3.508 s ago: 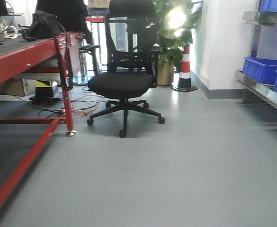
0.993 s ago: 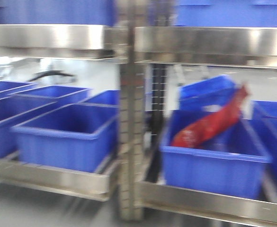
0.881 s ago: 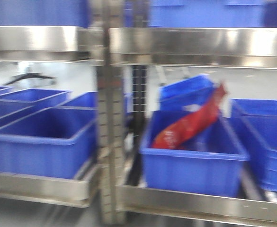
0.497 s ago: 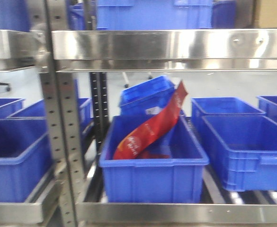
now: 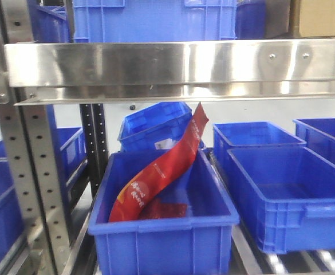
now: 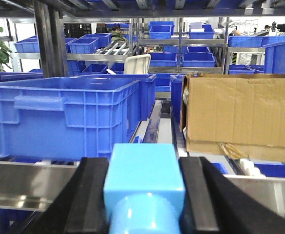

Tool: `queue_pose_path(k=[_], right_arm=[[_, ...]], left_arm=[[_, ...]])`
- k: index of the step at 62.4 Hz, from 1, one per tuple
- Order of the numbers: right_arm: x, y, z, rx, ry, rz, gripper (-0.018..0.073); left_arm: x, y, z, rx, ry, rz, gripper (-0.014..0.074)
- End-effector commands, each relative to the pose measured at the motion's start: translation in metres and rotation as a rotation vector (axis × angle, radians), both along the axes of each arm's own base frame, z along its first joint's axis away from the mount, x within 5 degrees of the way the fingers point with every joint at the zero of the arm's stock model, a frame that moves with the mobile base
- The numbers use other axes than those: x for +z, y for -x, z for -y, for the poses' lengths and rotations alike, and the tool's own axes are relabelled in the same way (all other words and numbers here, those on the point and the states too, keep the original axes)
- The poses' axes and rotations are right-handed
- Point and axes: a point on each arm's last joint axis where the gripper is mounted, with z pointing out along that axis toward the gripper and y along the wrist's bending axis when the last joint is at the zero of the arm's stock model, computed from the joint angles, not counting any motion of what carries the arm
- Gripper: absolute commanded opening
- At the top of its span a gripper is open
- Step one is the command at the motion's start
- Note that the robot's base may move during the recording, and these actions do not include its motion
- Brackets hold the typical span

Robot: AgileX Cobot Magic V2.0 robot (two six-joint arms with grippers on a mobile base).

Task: Grab block from conveyor and place in blue bin
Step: 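Drive up to the shelf of blue bins holding both blocks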

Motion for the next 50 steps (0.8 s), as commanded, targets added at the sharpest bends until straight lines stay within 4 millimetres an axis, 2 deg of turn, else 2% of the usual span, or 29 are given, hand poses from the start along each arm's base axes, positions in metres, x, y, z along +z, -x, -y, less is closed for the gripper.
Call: queue_pose_path(k=[1, 50], right_arm=[[0.0012, 0.0004, 0.0002, -0.001, 0.007, 0.02, -0.0162], [0.0012, 0.0004, 0.0002, -0.001, 0.007, 0.02, -0.0162]], left_arm=[[0.0022, 0.001, 0.0003, -0.006, 0.006, 0.021, -0.0111], [0.0022, 0.001, 0.0003, -0.006, 0.006, 0.021, -0.0111]])
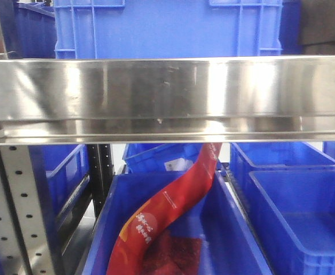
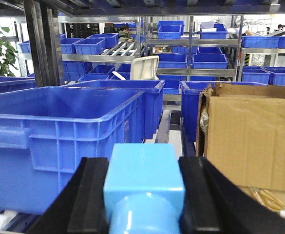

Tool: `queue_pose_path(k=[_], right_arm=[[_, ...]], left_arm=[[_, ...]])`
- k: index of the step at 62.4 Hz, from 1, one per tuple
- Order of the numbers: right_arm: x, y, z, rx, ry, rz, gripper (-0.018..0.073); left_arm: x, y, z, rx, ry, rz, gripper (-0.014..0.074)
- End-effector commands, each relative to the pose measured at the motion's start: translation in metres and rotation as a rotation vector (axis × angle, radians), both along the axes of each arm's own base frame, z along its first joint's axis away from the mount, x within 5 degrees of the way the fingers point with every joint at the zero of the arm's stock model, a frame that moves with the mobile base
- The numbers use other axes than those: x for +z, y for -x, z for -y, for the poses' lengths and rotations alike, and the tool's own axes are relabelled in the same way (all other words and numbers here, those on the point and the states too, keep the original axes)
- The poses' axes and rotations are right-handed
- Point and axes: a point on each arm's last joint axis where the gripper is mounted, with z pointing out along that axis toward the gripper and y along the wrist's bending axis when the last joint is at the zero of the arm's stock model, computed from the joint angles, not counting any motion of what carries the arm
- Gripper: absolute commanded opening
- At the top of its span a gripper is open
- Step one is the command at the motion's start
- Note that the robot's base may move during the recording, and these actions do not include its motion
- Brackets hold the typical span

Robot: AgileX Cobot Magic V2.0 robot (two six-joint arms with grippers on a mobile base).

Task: Grab block from conveyor and place in blue bin

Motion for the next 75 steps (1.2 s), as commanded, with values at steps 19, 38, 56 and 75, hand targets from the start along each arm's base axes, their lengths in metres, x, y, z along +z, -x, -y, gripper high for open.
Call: queue_pose_path(k=[19, 38, 56, 75], right_arm=[[0.0012, 0.0004, 0.0002, -0.001, 0.007, 0.02, -0.0162], [0.0012, 0.0004, 0.0002, -0.001, 0.007, 0.02, -0.0162], [0.0012, 0.0004, 0.0002, -0.001, 0.007, 0.02, -0.0162], [0.0012, 0.0004, 0.0002, -0.001, 0.007, 0.02, -0.0162]], left_arm=[[0.0022, 0.001, 0.0003, -0.006, 0.006, 0.021, -0.0111], [0.0022, 0.001, 0.0003, -0.006, 0.006, 0.021, -0.0111], [0.0022, 0.001, 0.0003, -0.006, 0.006, 0.021, -0.0111], [0.0023, 0.001, 0.0002, -0.004, 0.002, 0.024, -0.0111]])
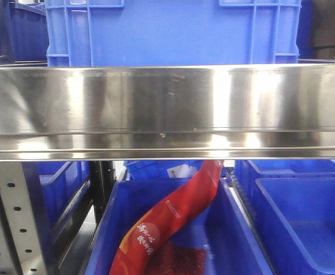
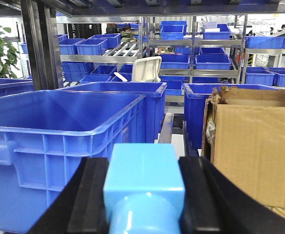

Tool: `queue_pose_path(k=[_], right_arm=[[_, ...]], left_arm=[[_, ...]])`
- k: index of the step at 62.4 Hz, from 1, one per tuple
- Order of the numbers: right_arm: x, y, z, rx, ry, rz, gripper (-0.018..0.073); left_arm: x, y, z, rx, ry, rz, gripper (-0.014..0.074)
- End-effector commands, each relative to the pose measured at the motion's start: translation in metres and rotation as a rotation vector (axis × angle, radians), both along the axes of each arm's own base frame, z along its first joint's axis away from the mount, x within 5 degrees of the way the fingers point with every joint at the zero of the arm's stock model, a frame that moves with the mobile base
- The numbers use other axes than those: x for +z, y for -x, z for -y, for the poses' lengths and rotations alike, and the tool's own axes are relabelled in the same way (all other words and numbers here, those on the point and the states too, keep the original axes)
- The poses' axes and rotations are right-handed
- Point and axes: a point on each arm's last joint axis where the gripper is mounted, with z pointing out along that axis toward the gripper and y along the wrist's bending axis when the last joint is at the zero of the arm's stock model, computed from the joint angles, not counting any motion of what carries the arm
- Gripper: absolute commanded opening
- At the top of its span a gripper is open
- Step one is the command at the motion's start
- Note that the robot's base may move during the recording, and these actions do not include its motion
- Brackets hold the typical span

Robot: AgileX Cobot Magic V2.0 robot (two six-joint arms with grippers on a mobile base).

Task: Grab block from conveyor and place in blue bin

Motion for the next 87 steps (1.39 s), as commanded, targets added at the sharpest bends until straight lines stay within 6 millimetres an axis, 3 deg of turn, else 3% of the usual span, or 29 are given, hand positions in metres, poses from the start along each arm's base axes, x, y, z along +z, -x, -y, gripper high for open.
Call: queue_pose_path(k=[1, 35, 47, 63, 79, 87], right_arm=[[0.001, 0.0, 0.0, -0.001, 0.007, 0.02, -0.0162], [0.011, 0.001, 0.001, -0.008, -0.015, 0.123, -0.0162], [0.018, -0.011, -0.002, 0.002, -0.076, 0.115, -0.0162], [0.05, -0.074, -0.017, 0.023, -0.046, 0.02, -0.0162], [0.065, -0.145, -0.067, 0.164, 0.007, -0.089, -0.0162], [0.063, -0.182, -0.094, 0.209, 0.023, -0.131, -0.0162]], left_arm=[[0.002, 0.001, 0.0, -0.006, 0.008, 0.023, -0.0111], [0.005, 0.001, 0.0, -0.007, 0.02, 0.051, -0.0111], [0.026, -0.014, 0.007, -0.04, 0.069, 0.032, -0.0111], [0.06, -0.079, 0.046, -0.146, -0.041, -0.056, -0.0111], [0.074, -0.154, 0.08, -0.164, -0.044, -0.105, -0.0111], [0.07, -0.185, 0.094, -0.174, -0.003, -0.152, -0.0111]])
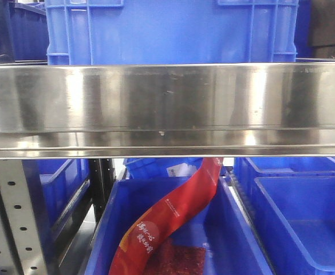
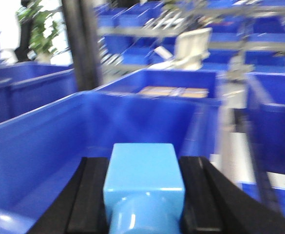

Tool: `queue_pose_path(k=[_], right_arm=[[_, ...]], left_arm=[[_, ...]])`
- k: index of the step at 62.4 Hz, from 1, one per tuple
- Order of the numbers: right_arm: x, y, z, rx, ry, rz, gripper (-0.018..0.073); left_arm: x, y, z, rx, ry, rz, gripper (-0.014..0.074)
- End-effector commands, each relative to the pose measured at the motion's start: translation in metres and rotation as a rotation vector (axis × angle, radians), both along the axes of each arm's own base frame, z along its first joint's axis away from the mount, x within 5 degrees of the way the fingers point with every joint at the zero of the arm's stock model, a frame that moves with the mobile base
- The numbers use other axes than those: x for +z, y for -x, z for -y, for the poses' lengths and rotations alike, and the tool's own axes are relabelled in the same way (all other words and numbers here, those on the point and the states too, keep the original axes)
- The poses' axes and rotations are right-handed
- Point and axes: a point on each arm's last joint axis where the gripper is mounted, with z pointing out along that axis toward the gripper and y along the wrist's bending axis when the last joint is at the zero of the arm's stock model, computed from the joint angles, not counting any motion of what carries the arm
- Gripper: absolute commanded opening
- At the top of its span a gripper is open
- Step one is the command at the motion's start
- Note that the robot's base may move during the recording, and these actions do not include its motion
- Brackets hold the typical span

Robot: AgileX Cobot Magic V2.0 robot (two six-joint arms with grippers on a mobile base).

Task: Grab block from conveyor and place in blue bin

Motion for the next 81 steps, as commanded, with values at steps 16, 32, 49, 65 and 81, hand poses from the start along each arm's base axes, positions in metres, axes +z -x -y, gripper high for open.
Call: queue_pose_path(k=[16, 32, 49, 65, 81], right_arm=[[-0.015, -0.065, -0.046, 0.06, 0.055, -0.085, -0.0162], [-0.031, -0.08, -0.058, 0.072, 0.074, -0.127, -0.0137], [-0.03, -0.08, -0.058, 0.07, 0.068, -0.114, 0.0417], [-0.024, -0.077, -0.055, 0.068, 0.061, -0.097, 0.0538], [-0.011, -0.067, -0.051, 0.067, 0.043, -0.057, 0.0317]], left_arm=[[-0.02, -0.046, 0.045, -0.072, 0.047, -0.084, -0.0111], [-0.036, -0.059, 0.058, -0.084, 0.043, -0.093, -0.0103], [-0.036, -0.059, 0.059, -0.084, 0.041, -0.094, 0.0321], [-0.034, -0.058, 0.058, -0.084, 0.043, -0.088, 0.0391], [-0.017, -0.045, 0.051, -0.086, 0.065, -0.04, 0.0024]])
